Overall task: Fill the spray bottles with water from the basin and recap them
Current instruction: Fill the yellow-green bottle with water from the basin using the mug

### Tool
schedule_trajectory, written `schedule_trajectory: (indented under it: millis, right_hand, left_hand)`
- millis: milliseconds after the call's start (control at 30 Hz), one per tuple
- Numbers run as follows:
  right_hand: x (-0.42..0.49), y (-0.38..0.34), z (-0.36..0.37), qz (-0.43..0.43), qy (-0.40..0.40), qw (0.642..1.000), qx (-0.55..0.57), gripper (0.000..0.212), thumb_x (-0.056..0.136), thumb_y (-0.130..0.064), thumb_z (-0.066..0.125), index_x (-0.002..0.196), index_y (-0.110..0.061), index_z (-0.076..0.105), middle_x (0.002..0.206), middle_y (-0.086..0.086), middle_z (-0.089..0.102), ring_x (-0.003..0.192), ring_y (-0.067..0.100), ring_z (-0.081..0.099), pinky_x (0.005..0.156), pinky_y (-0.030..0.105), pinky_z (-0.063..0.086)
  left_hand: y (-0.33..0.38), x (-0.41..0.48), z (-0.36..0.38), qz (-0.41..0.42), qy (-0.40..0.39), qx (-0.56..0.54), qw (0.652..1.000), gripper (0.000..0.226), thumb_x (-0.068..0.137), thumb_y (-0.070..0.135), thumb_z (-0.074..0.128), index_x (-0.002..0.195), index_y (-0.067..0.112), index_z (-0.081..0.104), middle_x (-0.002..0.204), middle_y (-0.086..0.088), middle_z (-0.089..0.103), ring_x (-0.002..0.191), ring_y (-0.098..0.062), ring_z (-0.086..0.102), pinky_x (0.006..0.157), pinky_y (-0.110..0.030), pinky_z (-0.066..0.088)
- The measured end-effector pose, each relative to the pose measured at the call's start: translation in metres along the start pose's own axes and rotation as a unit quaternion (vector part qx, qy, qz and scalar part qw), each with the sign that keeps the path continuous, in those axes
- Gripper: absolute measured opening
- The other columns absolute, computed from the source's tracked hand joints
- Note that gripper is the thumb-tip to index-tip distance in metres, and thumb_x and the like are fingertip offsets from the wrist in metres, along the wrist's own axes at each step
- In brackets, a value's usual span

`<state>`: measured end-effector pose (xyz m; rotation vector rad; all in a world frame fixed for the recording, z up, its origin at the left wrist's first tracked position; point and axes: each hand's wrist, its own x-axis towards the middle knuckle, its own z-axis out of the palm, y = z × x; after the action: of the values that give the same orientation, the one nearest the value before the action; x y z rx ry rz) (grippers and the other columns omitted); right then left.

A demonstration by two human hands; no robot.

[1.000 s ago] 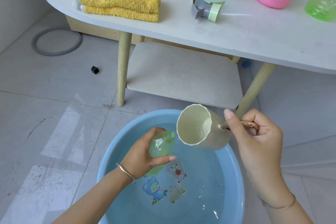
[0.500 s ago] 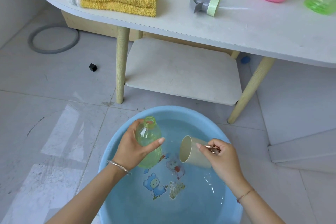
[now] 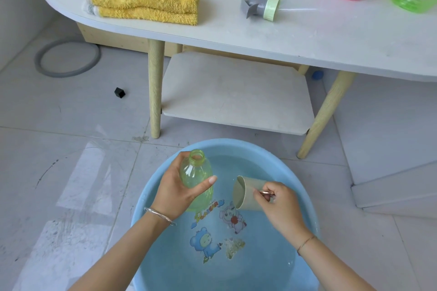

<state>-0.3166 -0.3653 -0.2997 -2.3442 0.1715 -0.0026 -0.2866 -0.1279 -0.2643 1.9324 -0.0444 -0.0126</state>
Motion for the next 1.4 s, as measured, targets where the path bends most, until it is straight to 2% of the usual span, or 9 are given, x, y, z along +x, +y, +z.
schedule_trajectory:
  millis: [300,533,667,833,967,1100,1200,1300,1400]
  right_hand:
    - [-0.001,0.004,0.005,0.066,-0.02,0.994,0.084,0.048,0.081,-0.015,0.07,0.053,-0.018,0.031,0.049,-0.008,0.027,0.05,0.008,0.025,0.05,0.024,0.02]
    - [-0.003,-0.002,-0.012,0.175,0.028,0.939,0.294,0.05,0.083,-0.006,0.068,0.054,-0.018,0.03,0.047,-0.012,0.028,0.05,0.008,0.029,0.055,0.024,0.025]
    - [-0.005,-0.016,-0.027,0.165,0.044,0.911,0.376,0.045,0.072,-0.017,0.073,0.058,-0.005,0.033,0.058,0.004,0.024,0.054,0.009,0.029,0.06,0.027,0.025]
    - [-0.002,-0.043,-0.052,0.115,0.06,0.904,0.408,0.029,0.083,0.003,0.06,0.063,-0.006,0.042,0.06,0.003,0.026,0.049,0.002,0.045,0.065,0.019,0.037]
    - [-0.001,-0.061,-0.067,0.088,0.064,0.89,0.443,0.044,0.062,-0.016,0.076,0.047,-0.023,0.035,0.055,-0.004,0.022,0.053,0.007,0.035,0.066,0.021,0.034]
    - [-0.002,-0.073,-0.075,0.067,0.058,0.881,0.464,0.061,0.04,-0.054,0.088,0.047,-0.025,0.036,0.059,0.001,0.021,0.058,0.012,0.032,0.063,0.016,0.04]
    - [-0.003,-0.08,-0.079,0.054,0.063,0.886,0.456,0.066,0.038,-0.059,0.087,0.049,-0.023,0.033,0.059,0.005,0.02,0.06,0.015,0.031,0.064,0.018,0.041]
    - [-0.006,-0.084,-0.084,0.051,0.075,0.896,0.436,0.078,0.04,-0.061,0.087,0.055,-0.013,0.026,0.066,0.022,0.015,0.066,0.024,0.031,0.071,0.026,0.037]
    - [-0.008,-0.089,-0.088,0.042,0.086,0.907,0.41,0.082,0.04,-0.064,0.085,0.056,-0.01,0.025,0.067,0.02,0.012,0.06,0.024,0.032,0.07,0.024,0.037]
  left_hand:
    - [0.003,0.004,0.0,0.013,0.002,-0.024,1.0,0.055,0.063,0.056,0.073,0.104,0.023,0.056,0.1,0.012,0.065,0.098,0.0,0.059,0.086,-0.006,0.039]
    - [0.002,0.003,-0.002,0.023,0.025,-0.029,0.999,0.05,0.062,0.055,0.072,0.101,0.028,0.054,0.096,0.014,0.066,0.094,0.005,0.059,0.084,-0.003,0.037]
    - [0.0,0.004,-0.005,0.021,0.027,-0.025,0.999,0.052,0.062,0.056,0.072,0.102,0.027,0.055,0.097,0.015,0.066,0.095,0.003,0.059,0.085,-0.003,0.037]
    - [0.0,0.002,-0.006,0.024,0.014,-0.015,0.999,0.052,0.062,0.056,0.073,0.102,0.027,0.054,0.101,0.025,0.061,0.097,0.003,0.058,0.086,-0.004,0.037]
    - [0.002,0.0,-0.005,0.026,-0.001,-0.019,0.999,0.05,0.063,0.055,0.073,0.102,0.03,0.053,0.101,0.023,0.062,0.098,0.001,0.059,0.087,-0.005,0.038]
    - [0.004,-0.001,-0.003,0.032,-0.02,-0.018,0.999,0.05,0.063,0.055,0.074,0.102,0.032,0.052,0.102,0.025,0.061,0.099,0.003,0.059,0.087,-0.005,0.038]
    - [0.004,-0.002,-0.001,0.039,-0.04,-0.011,0.998,0.053,0.063,0.057,0.075,0.104,0.032,0.052,0.105,0.025,0.061,0.103,0.002,0.058,0.089,-0.006,0.038]
    - [0.005,-0.004,0.0,0.046,-0.064,0.007,0.997,0.058,0.062,0.065,0.073,0.106,0.034,0.052,0.106,0.028,0.059,0.104,0.003,0.057,0.09,-0.006,0.038]
    - [0.005,-0.007,0.003,0.043,-0.086,0.022,0.995,0.064,0.061,0.071,0.07,0.109,0.033,0.052,0.109,0.026,0.059,0.104,0.003,0.058,0.089,-0.008,0.041]
